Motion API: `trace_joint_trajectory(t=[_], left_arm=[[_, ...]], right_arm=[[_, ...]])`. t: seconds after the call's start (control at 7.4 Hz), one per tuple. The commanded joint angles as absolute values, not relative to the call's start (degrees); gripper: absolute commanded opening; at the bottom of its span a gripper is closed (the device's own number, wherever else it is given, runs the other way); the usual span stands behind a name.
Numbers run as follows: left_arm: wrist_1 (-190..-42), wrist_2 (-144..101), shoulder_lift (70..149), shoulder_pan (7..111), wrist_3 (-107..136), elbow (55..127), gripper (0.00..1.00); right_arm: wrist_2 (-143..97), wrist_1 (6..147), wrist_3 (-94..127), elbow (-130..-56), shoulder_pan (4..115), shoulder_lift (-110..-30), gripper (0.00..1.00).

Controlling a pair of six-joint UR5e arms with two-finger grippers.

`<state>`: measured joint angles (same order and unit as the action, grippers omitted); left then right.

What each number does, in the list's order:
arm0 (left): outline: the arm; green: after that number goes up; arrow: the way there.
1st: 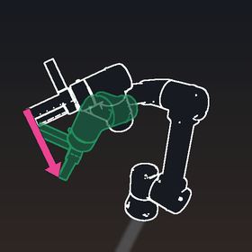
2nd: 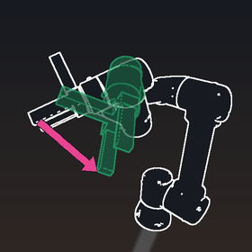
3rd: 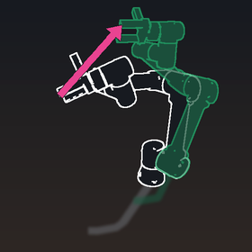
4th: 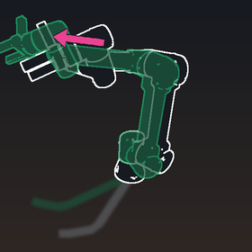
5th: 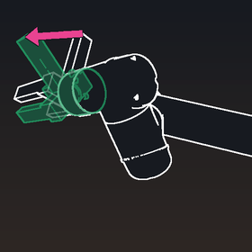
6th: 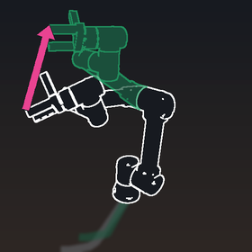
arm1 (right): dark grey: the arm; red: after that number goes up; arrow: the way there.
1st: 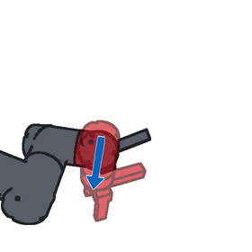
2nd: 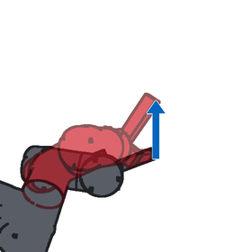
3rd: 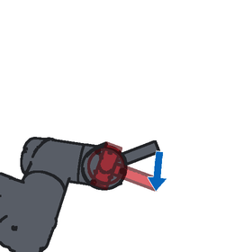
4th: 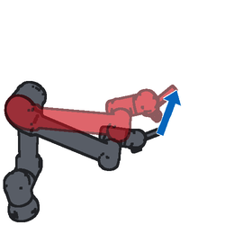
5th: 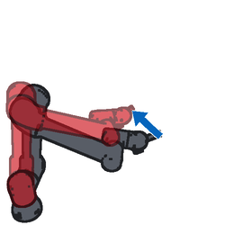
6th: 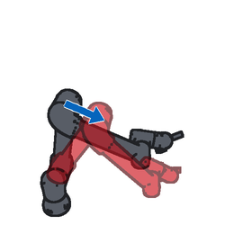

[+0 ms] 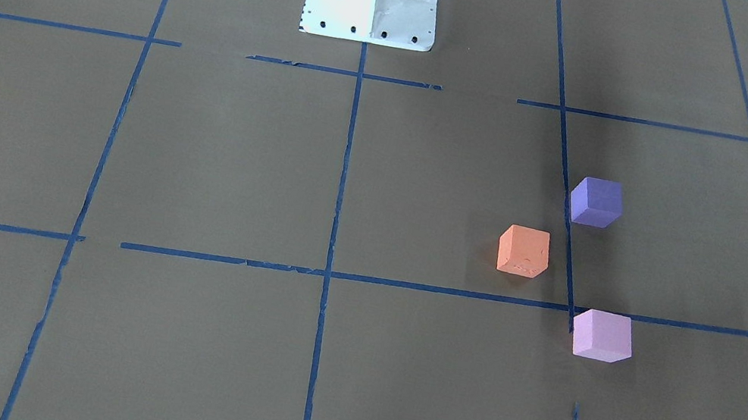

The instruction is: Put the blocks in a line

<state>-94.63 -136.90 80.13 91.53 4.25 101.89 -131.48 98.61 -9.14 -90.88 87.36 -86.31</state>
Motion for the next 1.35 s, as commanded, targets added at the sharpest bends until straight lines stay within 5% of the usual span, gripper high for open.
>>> trace_joint_trajectory(t=[0.0,1.22], left_arm=[[-94.7,-136.8,80.6,90.4,4.7,102.3,1.0],[-94.6,-132.6,104.7,62.4,34.5,102.0,1.0]], right_arm=[[-131.5,98.6,-9.1,-90.9,87.4,-86.3,1.0],[-131.5,98.6,-9.1,-90.9,87.4,-86.3,1.0]])
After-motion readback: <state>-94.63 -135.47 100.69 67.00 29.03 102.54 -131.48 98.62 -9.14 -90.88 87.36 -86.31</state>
